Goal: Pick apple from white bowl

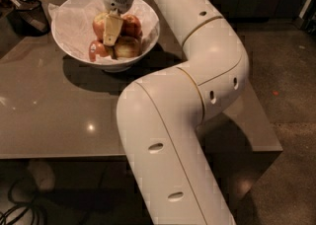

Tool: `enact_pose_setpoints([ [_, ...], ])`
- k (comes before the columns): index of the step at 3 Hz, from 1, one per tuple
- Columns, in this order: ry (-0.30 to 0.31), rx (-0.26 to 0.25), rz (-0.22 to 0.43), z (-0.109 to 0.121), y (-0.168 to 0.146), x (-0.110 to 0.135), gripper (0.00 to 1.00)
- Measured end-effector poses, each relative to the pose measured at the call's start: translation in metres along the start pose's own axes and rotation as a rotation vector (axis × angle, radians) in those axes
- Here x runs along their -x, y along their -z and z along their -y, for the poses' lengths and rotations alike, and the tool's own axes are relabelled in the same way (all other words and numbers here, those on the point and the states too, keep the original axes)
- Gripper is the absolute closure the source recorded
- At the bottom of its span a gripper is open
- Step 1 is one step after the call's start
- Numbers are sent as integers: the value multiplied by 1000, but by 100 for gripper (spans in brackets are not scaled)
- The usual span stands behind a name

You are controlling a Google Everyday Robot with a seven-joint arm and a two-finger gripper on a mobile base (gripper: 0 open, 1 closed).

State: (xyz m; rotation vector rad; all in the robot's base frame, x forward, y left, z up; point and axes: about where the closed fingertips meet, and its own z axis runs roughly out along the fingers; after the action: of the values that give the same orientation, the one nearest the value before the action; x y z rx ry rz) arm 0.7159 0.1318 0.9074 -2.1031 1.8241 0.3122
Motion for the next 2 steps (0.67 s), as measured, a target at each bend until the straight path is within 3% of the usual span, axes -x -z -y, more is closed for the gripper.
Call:
enact_pose_setpoints([
  [2, 0, 0, 0, 0, 0, 0, 100],
])
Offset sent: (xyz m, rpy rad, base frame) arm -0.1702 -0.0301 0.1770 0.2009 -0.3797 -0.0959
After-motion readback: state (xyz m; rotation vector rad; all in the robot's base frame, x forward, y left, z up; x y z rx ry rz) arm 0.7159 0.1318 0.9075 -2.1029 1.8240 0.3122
